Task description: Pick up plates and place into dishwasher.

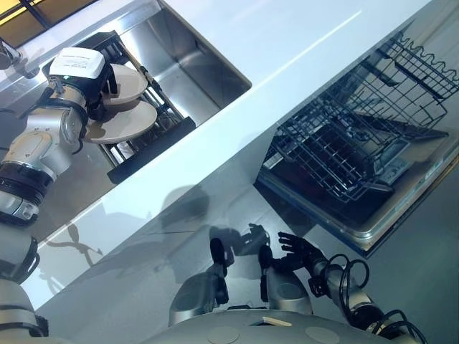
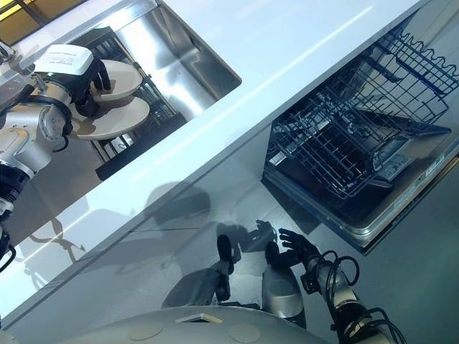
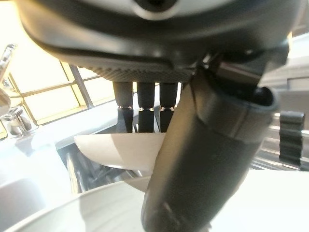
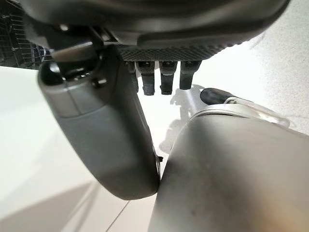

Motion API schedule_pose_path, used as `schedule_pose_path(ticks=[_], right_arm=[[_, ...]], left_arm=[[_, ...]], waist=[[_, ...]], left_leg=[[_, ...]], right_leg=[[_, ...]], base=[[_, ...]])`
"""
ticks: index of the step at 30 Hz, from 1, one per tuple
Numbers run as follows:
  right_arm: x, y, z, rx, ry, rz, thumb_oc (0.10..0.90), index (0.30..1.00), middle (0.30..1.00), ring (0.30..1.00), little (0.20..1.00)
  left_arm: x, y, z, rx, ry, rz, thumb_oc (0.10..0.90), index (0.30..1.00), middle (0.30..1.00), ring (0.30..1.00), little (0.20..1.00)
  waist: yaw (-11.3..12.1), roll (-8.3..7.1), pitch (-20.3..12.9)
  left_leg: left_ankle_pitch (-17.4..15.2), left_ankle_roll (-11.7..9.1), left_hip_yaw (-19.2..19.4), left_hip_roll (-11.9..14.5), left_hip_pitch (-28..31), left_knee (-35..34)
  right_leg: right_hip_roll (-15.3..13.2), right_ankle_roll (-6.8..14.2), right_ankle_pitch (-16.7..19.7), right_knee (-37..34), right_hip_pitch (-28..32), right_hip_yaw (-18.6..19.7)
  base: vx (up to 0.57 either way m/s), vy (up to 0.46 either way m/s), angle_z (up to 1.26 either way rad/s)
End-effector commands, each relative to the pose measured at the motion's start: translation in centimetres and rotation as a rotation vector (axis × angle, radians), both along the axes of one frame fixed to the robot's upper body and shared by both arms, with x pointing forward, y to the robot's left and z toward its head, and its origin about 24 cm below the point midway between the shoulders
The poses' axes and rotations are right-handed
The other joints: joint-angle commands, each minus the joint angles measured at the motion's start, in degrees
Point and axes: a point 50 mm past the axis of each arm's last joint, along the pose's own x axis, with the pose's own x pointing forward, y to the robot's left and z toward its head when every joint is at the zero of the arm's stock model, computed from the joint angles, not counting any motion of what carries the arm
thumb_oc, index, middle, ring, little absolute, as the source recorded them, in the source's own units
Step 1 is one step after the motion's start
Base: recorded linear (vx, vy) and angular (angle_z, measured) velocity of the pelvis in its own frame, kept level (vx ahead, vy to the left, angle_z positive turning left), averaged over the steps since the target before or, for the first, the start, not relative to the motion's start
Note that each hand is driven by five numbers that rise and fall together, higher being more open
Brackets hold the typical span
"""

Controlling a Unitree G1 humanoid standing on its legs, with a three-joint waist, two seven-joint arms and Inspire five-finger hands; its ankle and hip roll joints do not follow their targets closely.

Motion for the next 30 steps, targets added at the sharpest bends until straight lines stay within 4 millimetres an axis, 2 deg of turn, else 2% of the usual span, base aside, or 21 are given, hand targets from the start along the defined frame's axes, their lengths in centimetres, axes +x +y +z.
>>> schedule_pose_path(ticks=[1, 7, 12, 13, 21, 27, 30], right_arm=[[-1.6, 0.2, -0.2, 0.014, 0.004, 0.039, 0.8, 0.9, 0.9, 0.9, 0.9], [-2.3, 0.4, -0.5, 0.023, 0.018, 0.043, 0.8, 0.9, 0.9, 0.9, 0.9], [-2.7, 0.5, -0.7, 0.029, 0.028, 0.032, 0.8, 0.9, 0.9, 0.9, 0.9], [-3.0, 0.5, -0.8, 0.032, 0.034, 0.025, 0.8, 0.9, 0.9, 0.9, 0.9], [-4.3, 0.3, -1.4, 0.039, 0.067, -0.016, 0.8, 0.9, 0.9, 0.9, 0.9], [-4.7, 0.1, -1.6, 0.041, 0.073, -0.038, 0.8, 0.9, 0.9, 0.9, 0.9], [-4.2, 0.0, -1.3, 0.06, 0.038, -0.07, 0.8, 0.9, 0.9, 0.9, 0.9]], left_arm=[[0.0, 2.1, 6.7, 0.092, -0.254, 0.162, 0.1, 0.3, 0.3, 0.3, 0.2], [-0.5, 1.6, 7.9, 0.127, -0.337, 0.101, 0.1, 0.3, 0.3, 0.3, 0.2], [-1.6, 0.9, 9.7, 0.085, -0.503, 0.006, 0.1, 0.3, 0.3, 0.3, 0.2], [-2.1, 0.8, 10.5, 0.06, -0.564, -0.018, 0.1, 0.3, 0.3, 0.3, 0.2], [-5.7, 0.6, 13.3, 0.008, -0.811, -0.141, 0.1, 0.3, 0.3, 0.3, 0.2], [-8.0, -0.1, 14.1, 0.023, -0.876, -0.212, 0.1, 0.3, 0.3, 0.3, 0.2], [-8.7, -0.4, 14.0, 0.02, -0.892, -0.248, 0.1, 0.3, 0.3, 0.3, 0.2]], waist=[[-1.24, -1.12, -2.25], [-0.67, -1.11, -3.77], [-0.02, -0.95, -5.35], [0.31, -0.88, -6.02], [1.75, -0.59, -9.56], [2.38, -0.44, -11.38], [2.61, -0.32, -12.25]], left_leg=[[-12.31, 1.45, 1.67, -3.52, -0.82, 9.71], [-12.14, 0.97, 0.96, -3.54, 0.68, 8.72], [-11.86, 0.48, 0.18, -3.48, 2.15, 7.46], [-11.79, 0.25, -0.08, -3.37, 2.6, 7.06], [-11.4, -0.95, -1.38, -2.68, 5.29, 4.89], [-11.39, -1.84, -2.2, -2.22, 7.27, 3.8], [-11.14, -2.26, -2.61, -2.06, 8.14, 2.98]], right_leg=[[0.21, 5.18, 1.85, 3.84, -5.45, 1.89], [0.42, 4.72, 1.6, 2.82, -3.61, 1.24], [0.72, 4.24, 1.18, 1.9, -1.94, 0.59], [0.83, 4.01, 0.92, 1.59, -1.26, 0.32], [1.65, 2.69, -0.92, 0.41, 2.29, -1.17], [2.23, 1.87, -1.52, -1.17, 4.87, -1.62], [2.63, 1.65, -1.42, -2.24, 5.94, -1.74]], base=[[-0.02, -0.037, 0.01], [-0.01, -0.043, 0.04], [-0.02, -0.047, 0.06], [-0.03, -0.05, 0.1], [-0.06, -0.061, 0.1], [-0.09, -0.056, 0.06], [-0.07, -0.051, 0.03]])
